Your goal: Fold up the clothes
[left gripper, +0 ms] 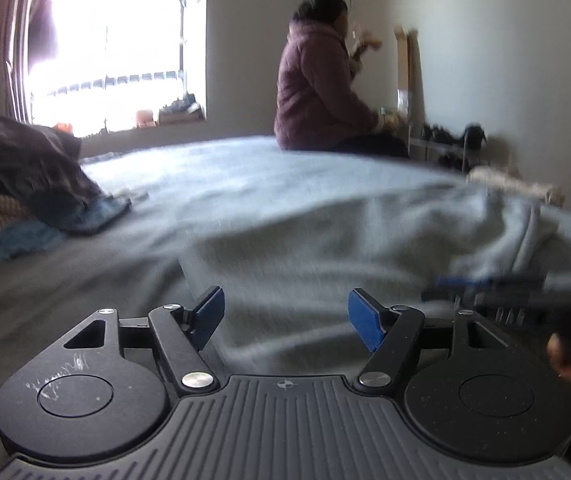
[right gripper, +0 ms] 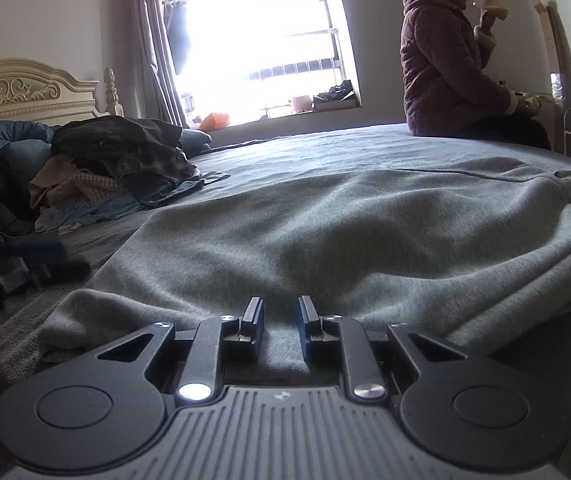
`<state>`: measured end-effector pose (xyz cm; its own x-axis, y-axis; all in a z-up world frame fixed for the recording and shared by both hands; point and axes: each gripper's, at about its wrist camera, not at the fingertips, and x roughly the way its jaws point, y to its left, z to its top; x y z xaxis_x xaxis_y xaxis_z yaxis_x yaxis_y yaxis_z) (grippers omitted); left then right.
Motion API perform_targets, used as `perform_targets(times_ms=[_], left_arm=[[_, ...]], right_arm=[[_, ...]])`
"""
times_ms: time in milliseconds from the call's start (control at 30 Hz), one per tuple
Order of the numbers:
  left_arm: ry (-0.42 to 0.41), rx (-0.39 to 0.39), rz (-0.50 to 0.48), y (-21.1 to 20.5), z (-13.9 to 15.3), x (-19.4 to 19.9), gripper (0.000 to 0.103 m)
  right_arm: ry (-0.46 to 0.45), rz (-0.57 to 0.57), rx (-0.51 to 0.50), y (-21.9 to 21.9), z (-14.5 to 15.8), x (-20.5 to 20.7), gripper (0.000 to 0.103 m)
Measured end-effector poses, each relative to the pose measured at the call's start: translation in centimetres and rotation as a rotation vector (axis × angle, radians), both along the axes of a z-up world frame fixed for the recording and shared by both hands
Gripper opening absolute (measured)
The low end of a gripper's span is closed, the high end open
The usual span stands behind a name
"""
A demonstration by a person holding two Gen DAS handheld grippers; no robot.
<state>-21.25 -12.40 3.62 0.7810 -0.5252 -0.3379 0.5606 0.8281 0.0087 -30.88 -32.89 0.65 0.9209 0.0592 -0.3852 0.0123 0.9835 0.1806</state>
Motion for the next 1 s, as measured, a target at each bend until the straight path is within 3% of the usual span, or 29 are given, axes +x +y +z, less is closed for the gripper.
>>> perform_targets(times_ms=[67,167,333,433,567,633,733,767,800,867,900,933,1000], left_arm=[[-0.003,-0.027,-0.021,-0.4,1.1,0.7,0.071],[0.030,-0.003,-0.042,-2.5,1.6,2.5,0.072],[0.146,0.051,-0.083,-5.0,-1.3,4.5,0.070],[0.164,0.109,-0.075,-5.3,-3.1,4.3,0.070],[0.154,0.094,-0.067,-4.8,-3.5,3.9,0.071],[0.154,0.092,-0.068,-4.7,-3.6,3.9,0.072],[0.147,0.097,-0.076,-4.7,-3.7,3.9,0.072],[0.146,0.099,-0.079,-4.7,-3.6,4.0,0.072],[0.145,0.102,-0.082,-4.7,-3.6,4.0,0.072],[0.145,0.106,-0.084,-4.8,-3.6,4.2,0.072],[0.145,0.107,-0.085,-4.8,-3.6,4.2,0.073],[0.144,0.108,-0.086,-4.8,-3.7,4.2,0.073],[0.145,0.109,-0.086,-4.8,-3.7,4.3,0.074]], right_arm=[[0.000,-0.004,0.000,0.0,0.0,0.0,0.018],[0.011,-0.004,0.000,0.2,0.4,0.1,0.019],[-0.032,-0.010,0.006,-1.2,3.6,-1.0,0.022],[-0.079,-0.038,-0.012,-3.2,6.0,-1.1,0.028],[-0.027,-0.119,-0.098,-7.5,7.0,2.6,0.030],[0.018,-0.162,-0.081,-10.6,6.5,4.9,0.030],[0.108,-0.251,-0.022,-15.8,4.7,7.8,0.030],[0.134,-0.273,0.013,-17.6,4.0,8.6,0.024],[0.135,-0.267,0.090,-19.6,3.5,8.7,0.010],[0.101,-0.256,0.299,-23.4,3.2,8.1,0.007],[0.076,-0.270,0.368,-24.6,3.4,7.4,0.010],[0.049,-0.319,0.397,-25.5,3.9,6.4,0.024],[0.001,-0.434,0.416,-26.8,4.9,3.8,0.039]])
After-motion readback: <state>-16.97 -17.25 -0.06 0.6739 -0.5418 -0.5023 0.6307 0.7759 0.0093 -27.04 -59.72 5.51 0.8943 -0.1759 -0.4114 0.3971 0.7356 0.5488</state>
